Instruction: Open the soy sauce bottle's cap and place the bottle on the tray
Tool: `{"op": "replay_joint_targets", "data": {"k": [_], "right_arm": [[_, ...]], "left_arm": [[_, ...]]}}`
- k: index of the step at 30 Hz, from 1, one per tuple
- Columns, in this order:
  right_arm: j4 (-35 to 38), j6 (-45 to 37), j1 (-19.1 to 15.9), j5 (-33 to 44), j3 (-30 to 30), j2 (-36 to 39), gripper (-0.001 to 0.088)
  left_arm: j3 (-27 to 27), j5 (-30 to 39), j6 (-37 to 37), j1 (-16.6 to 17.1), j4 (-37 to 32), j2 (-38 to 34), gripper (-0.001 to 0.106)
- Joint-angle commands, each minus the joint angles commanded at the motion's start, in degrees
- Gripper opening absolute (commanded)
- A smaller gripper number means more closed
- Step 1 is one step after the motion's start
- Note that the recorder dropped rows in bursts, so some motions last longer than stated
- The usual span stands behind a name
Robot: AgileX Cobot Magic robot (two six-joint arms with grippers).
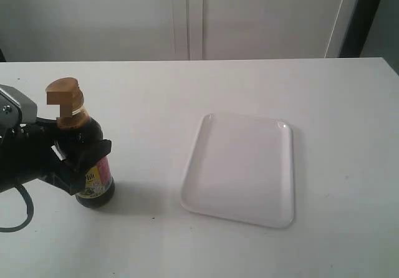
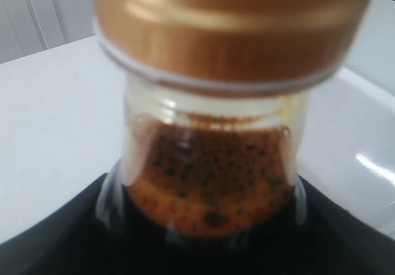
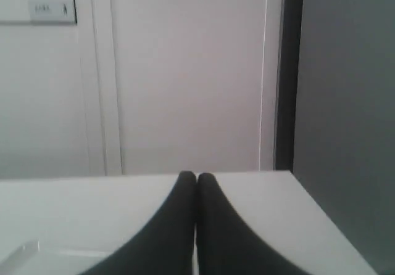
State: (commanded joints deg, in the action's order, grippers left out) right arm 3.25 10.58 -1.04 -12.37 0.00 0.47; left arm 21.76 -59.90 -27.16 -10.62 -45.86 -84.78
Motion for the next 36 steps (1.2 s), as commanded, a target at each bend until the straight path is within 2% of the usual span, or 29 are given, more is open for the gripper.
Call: {"op": "replay_joint_targets", "data": {"k": [3,6,7,10,12,18,28,32,36], "right_arm": [[-0.1,14.1,0.0,-0.6,0.0,0.0,0.0],[-0.5,20.3,0.0,-2.4,0.0,0.0,0.0],[-1.0,22.2,0.0,-5.6,0.0,0.0,0.0],[-3.3,21.0,0.0,-16.8,-0.8,0.4,0.0],[-3.3,20.6,0.0,-17.7,-2.0,1.3,0.0],[-4.4,20.0,0.0,-10.8,-6.8,5.9,0.0],[-17.5,19.6,0.0,5.8,-21.2,20.4,0.0],[-19.5,15.6,0.0,13.8,-26.8,25.9,0.0],[-19.4,10.1,0.0,16.5,-29.7,29.6,0.0]], "left_arm": [[0.0,0.0,0.0,0.0,0.0,0.0,0.0],[0.0,0.0,0.0,0.0,0.0,0.0,0.0],[0.0,0.0,0.0,0.0,0.0,0.0,0.0],[0.0,0.0,0.0,0.0,0.1,0.0,0.0],[0.0,0.0,0.0,0.0,0.2,0.0,0.0],[0.0,0.0,-0.2,0.0,0.2,0.0,0.0],[0.0,0.0,-0.2,0.0,0.4,0.0,0.0],[0.0,0.0,-0.5,0.0,0.4,0.0,0.0],[0.0,0.0,-1.1,0.0,0.4,0.0,0.0]]}}
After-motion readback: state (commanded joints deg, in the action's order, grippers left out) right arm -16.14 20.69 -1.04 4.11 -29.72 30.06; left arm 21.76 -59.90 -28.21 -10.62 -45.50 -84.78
